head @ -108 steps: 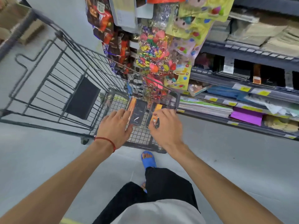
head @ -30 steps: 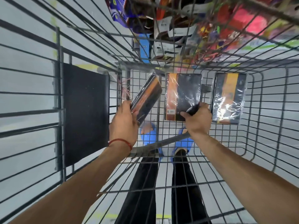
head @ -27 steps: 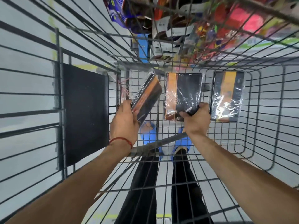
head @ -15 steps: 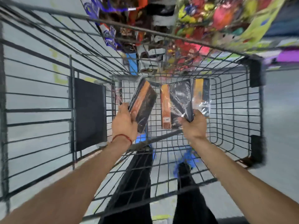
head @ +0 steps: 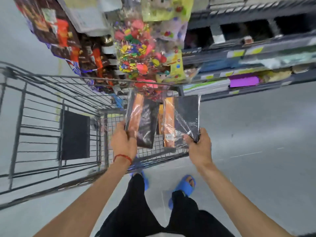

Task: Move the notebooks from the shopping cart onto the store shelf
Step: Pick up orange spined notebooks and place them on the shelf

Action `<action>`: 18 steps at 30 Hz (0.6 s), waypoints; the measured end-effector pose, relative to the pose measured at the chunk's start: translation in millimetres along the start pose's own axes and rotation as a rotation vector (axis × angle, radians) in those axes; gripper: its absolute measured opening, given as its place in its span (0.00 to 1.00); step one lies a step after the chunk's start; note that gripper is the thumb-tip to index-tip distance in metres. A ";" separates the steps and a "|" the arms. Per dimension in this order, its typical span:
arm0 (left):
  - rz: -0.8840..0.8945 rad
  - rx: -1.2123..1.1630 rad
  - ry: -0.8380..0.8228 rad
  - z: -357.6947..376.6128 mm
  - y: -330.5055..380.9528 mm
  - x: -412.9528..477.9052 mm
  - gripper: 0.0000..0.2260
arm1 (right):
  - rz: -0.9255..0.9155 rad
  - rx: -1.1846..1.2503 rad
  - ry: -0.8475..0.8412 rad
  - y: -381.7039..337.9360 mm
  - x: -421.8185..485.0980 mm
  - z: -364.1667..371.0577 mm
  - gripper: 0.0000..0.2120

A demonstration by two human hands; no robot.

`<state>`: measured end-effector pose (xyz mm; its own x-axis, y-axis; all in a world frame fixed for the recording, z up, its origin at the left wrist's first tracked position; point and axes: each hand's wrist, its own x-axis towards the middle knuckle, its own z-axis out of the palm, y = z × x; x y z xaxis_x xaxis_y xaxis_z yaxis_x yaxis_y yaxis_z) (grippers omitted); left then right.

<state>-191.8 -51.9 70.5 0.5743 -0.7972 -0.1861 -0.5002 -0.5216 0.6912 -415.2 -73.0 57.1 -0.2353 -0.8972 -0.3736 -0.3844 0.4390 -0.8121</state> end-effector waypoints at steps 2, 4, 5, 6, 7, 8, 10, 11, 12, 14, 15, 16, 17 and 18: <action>0.023 -0.031 0.005 8.2 25.4 -18.0 0.12 | -0.009 0.026 0.005 3.4 -2.3 -35.4 0.08; 0.037 -0.055 0.014 21.2 46.7 -31.2 0.13 | -0.015 0.050 0.002 7.1 -1.4 -71.3 0.08; 0.061 -0.056 0.022 28.9 56.9 -36.2 0.12 | -0.022 0.050 0.002 8.8 0.3 -88.9 0.07; 0.079 -0.056 0.022 36.3 69.2 -41.7 0.11 | -0.028 0.043 0.006 10.5 2.6 -105.9 0.07; 0.101 -0.065 0.024 44.5 81.1 -46.2 0.10 | -0.033 0.042 0.016 12.5 5.6 -122.7 0.07; 0.111 -0.087 0.017 52.0 93.6 -50.7 0.10 | -0.036 0.049 0.025 14.3 8.9 -138.7 0.07; 0.125 -0.114 -0.009 67.9 116.0 -56.2 0.10 | -0.044 0.060 0.041 15.8 16.9 -166.9 0.07; 0.135 -0.120 -0.020 76.4 128.1 -59.0 0.10 | -0.048 0.069 0.049 16.8 21.4 -181.4 0.07; 0.146 -0.124 -0.031 84.9 140.0 -61.1 0.11 | -0.051 0.081 0.058 17.1 26.2 -195.4 0.07; 0.178 -0.129 -0.043 102.0 164.1 -62.5 0.11 | -0.050 0.090 0.076 18.2 37.6 -219.5 0.06; 0.188 -0.138 -0.046 111.0 175.5 -61.3 0.11 | -0.047 0.092 0.083 19.0 44.4 -229.9 0.06; 0.196 -0.148 -0.055 119.7 186.7 -59.9 0.11 | -0.042 0.100 0.087 20.2 52.2 -238.9 0.06; 0.201 -0.149 -0.063 128.8 197.1 -57.3 0.10 | -0.034 0.109 0.092 20.8 60.7 -247.0 0.06; 0.204 -0.141 -0.075 137.2 207.9 -55.0 0.10 | -0.026 0.121 0.099 20.5 69.7 -254.3 0.05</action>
<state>-416.3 -158.2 128.6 0.4187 -0.9046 -0.0803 -0.5024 -0.3044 0.8093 -666.5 -114.4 128.4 -0.3158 -0.8966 -0.3105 -0.2824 0.4012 -0.8714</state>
